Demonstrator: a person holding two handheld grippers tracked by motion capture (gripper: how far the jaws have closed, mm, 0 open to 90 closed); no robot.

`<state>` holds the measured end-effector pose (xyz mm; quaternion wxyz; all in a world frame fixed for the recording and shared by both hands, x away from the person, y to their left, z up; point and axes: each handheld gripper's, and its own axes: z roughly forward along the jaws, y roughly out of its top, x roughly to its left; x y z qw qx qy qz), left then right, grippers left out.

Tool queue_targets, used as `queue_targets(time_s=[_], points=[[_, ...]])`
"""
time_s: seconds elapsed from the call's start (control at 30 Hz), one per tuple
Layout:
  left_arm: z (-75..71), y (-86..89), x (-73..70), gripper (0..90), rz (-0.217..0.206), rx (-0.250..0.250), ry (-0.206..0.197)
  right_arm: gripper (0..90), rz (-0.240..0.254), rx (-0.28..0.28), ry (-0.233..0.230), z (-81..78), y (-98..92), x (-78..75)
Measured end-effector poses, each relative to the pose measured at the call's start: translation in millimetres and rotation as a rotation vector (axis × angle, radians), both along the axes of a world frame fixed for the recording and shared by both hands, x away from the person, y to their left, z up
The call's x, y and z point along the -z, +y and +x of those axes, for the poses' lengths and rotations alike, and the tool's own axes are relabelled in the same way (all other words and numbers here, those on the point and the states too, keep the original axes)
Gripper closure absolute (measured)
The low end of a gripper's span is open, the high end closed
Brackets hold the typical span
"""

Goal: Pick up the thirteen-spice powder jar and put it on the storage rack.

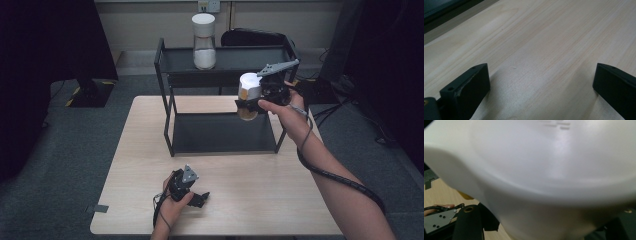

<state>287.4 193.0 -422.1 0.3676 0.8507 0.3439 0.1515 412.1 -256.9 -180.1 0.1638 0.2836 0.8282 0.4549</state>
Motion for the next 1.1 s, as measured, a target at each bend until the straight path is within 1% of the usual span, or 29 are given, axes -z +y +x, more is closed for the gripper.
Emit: queue_targets(time_s=[0.03, 0.07, 0.2, 0.27, 0.3, 0.4, 0.47, 0.5, 0.57, 0.6, 0.63, 0.67, 0.7, 0.77, 0.83, 0.87, 0.9, 1.1], points=[[0.0, 0.0, 0.0, 0.4, 0.0, 0.0, 0.0, 30.1, 0.0, 0.0, 0.0, 0.0, 0.0, 0.0], [0.0, 0.0, 0.0, 0.3, 0.0, 0.0, 0.0, 30.1, -0.001, 0.0, 0.0, 1.0, 1.9, -5.8], [0.0, 0.0, 0.1, 0.4, -0.001, 0.0, 0.0, 30.1, 0.002, -0.002, 0.007, 4.1, 4.8, -18.4], [-0.1, 0.0, 0.1, 0.3, -0.001, -0.001, 0.0, 30.1, 0.002, -0.003, 0.009, 4.8, 5.3, -21.0], [0.0, 0.0, 0.0, 0.4, 0.0, 0.0, 0.0, 30.1, 0.001, -0.001, 0.012, 5.9, 7.6, -28.9], [0.1, 0.0, -0.1, 0.3, 0.001, 0.001, 0.0, 30.1, -0.002, 0.001, 0.014, 8.0, 10.5, -37.9], [0.0, 0.0, 0.0, 0.3, 0.0, 0.0, 0.0, 30.1, 0.002, 0.006, 0.015, 9.4, 11.9, -42.9], [0.0, 0.0, 0.0, 0.3, 0.0, 0.0, 0.0, 30.1, 0.002, 0.006, 0.015, 9.4, 11.9, -42.9], [0.2, 0.0, -0.2, 0.3, 0.002, 0.001, 0.0, 30.1, 0.011, 0.007, 0.018, 12.1, 13.5, -50.1], [0.2, 0.0, -0.2, 0.3, 0.002, 0.001, 0.0, 30.1, 0.011, 0.007, 0.018, 12.1, 13.5, -50.1], [0.2, 0.0, -0.2, 0.3, 0.001, 0.001, 0.001, 30.1, 0.008, 0.007, 0.015, 13.3, 15.7, -55.8], [0.2, 0.0, -0.2, 0.3, 0.001, 0.001, 0.001, 30.1, 0.008, 0.007, 0.015, 13.3, 15.7, -55.8], [0.2, 0.0, -0.2, 0.3, 0.001, 0.001, 0.001, 30.1, 0.001, 0.01, 0.012, 14.4, 18.6, -62.2], [0.2, 0.0, -0.2, 0.3, 0.001, 0.001, 0.001, 30.1, -0.003, 0.013, 0.013, 15.8, 21.1, -68.5], [0.2, 0.0, -0.2, 0.3, 0.001, 0.001, 0.001, 30.1, -0.001, 0.016, 0.011, 17.0, 23.1, -73.7], [0.2, 0.0, -0.2, 0.3, 0.001, 0.001, 0.001, 30.1, -0.001, 0.016, 0.011, 17.0, 23.1, -73.7], [0.2, 0.0, -0.1, 0.3, 0.001, 0.001, 0.001, 30.1, -0.003, 0.017, 0.009, 18.4, 25.0, -78.8], [0.1, 0.0, -0.1, 0.3, 0.001, 0.001, 0.001, 30.1, -0.01, 0.035, 0.008, 22.7, 32.6, -93.6]])
